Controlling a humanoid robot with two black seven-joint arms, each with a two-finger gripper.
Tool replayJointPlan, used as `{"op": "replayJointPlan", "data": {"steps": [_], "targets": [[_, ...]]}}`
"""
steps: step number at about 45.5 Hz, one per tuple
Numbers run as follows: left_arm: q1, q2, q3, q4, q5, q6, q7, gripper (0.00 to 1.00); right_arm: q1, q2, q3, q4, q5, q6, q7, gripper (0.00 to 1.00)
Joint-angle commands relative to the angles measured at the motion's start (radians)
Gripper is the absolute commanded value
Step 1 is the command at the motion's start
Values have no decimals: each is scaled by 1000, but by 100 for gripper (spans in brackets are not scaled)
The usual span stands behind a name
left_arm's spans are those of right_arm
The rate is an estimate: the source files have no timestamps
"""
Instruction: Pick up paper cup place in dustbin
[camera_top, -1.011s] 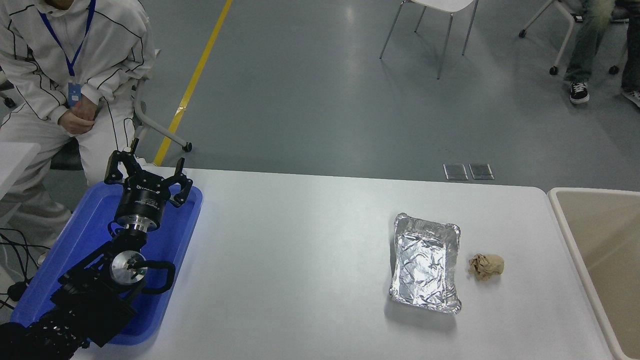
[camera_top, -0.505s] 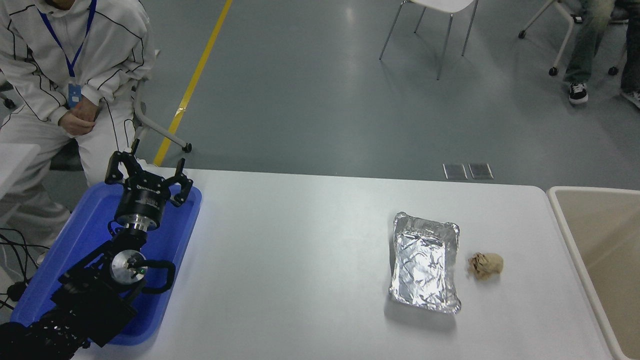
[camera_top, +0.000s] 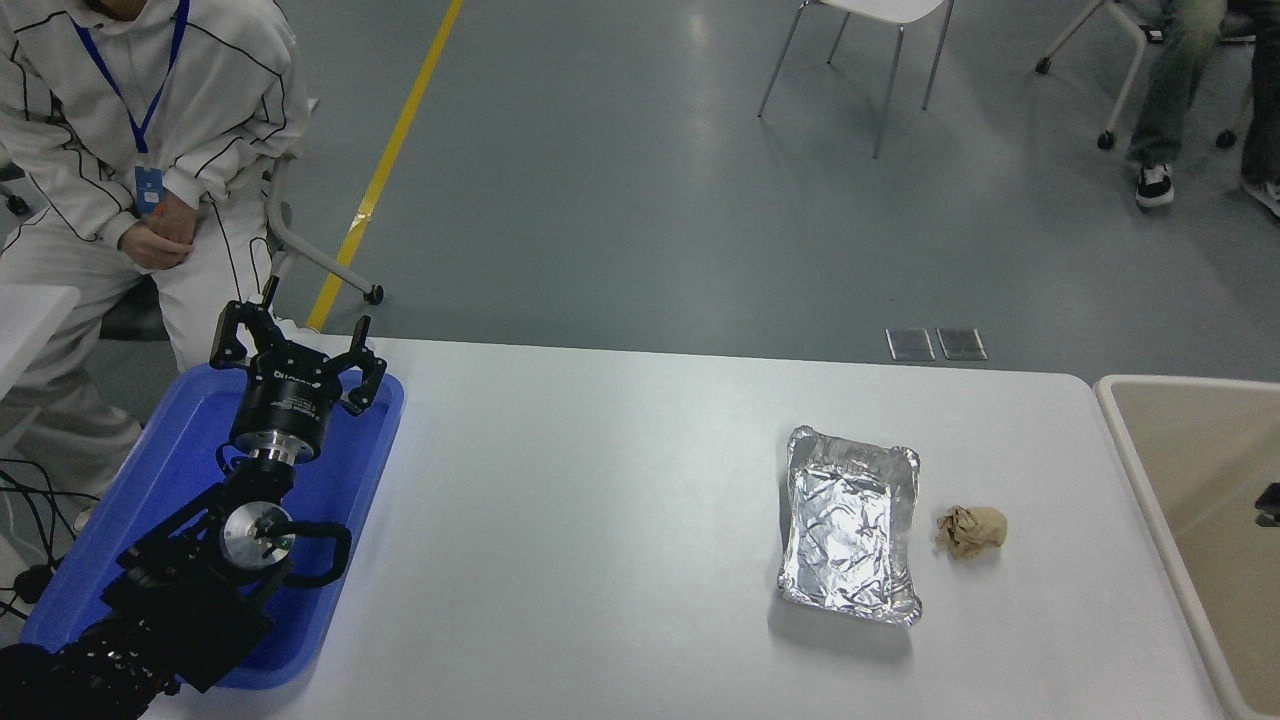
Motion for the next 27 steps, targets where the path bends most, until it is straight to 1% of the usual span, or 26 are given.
{"op": "replayJointPlan", "data": {"steps": [1, 8, 16, 18, 22, 27], "targets": [[0, 1, 0, 0, 0, 0, 0, 100, 295, 35, -228, 40, -6, 269, 0, 100], [0, 1, 0, 0, 0, 0, 0, 100, 417, 97, -332, 43, -4, 392, 0, 100], [0, 1, 0, 0, 0, 0, 0, 100, 495, 104, -342, 43, -6, 507, 0, 100], [0, 1, 0, 0, 0, 0, 0, 100, 548, 117, -351, 46, -6, 516, 0, 100], [0, 1, 0, 0, 0, 0, 0, 100, 633, 175, -401, 49, -4, 516, 0, 100], [0, 1, 0, 0, 0, 0, 0, 100, 752, 274, -498, 52, 1, 516, 1, 100]]}}
